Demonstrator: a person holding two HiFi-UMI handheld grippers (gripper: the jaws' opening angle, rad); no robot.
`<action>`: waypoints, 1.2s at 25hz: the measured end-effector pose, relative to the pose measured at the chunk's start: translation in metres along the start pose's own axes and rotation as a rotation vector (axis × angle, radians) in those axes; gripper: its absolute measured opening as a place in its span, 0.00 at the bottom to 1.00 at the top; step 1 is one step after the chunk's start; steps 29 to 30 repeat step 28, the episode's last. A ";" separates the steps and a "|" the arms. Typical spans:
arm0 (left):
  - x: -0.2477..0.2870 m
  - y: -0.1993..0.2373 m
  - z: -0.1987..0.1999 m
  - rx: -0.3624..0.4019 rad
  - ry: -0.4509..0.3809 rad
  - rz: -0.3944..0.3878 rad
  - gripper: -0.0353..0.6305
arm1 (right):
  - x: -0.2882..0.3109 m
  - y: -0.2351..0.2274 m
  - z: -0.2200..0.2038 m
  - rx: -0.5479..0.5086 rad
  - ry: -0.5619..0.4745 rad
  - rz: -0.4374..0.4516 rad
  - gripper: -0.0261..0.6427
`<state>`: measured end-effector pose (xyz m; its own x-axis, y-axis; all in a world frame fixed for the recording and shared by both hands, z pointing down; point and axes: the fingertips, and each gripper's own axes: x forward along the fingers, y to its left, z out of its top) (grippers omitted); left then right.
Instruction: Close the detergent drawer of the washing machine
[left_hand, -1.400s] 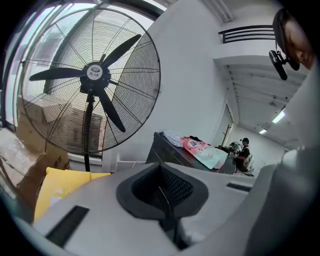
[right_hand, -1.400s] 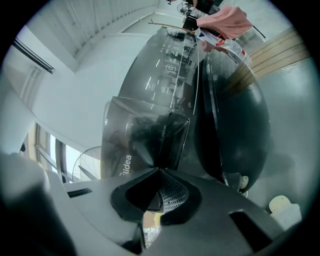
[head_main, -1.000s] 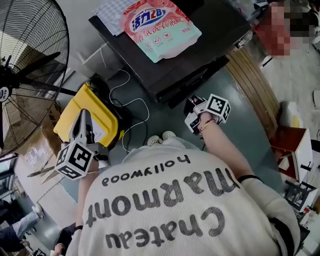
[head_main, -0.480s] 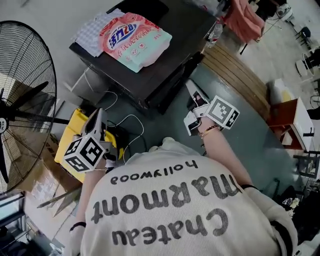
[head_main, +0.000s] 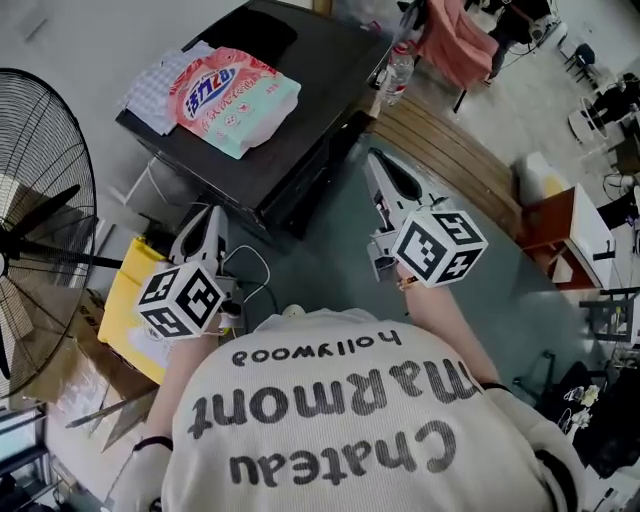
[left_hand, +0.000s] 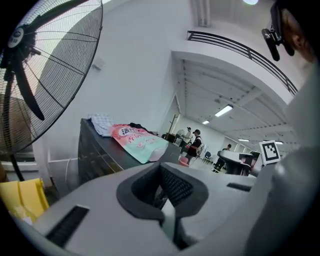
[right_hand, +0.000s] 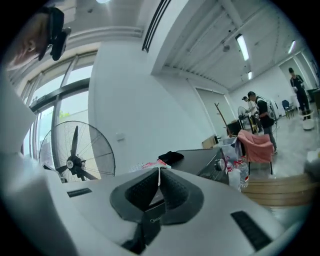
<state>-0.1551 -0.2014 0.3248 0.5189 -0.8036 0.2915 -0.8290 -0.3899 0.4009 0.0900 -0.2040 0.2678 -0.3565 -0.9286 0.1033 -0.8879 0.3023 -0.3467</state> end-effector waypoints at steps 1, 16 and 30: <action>0.000 -0.008 -0.004 -0.001 -0.005 0.004 0.07 | -0.006 -0.003 0.001 -0.009 -0.001 0.007 0.08; -0.046 -0.067 -0.053 -0.047 -0.043 0.143 0.06 | -0.056 -0.027 -0.022 -0.027 0.104 0.125 0.08; -0.092 -0.106 -0.068 -0.071 -0.067 0.220 0.06 | -0.098 -0.020 -0.024 -0.063 0.163 0.189 0.08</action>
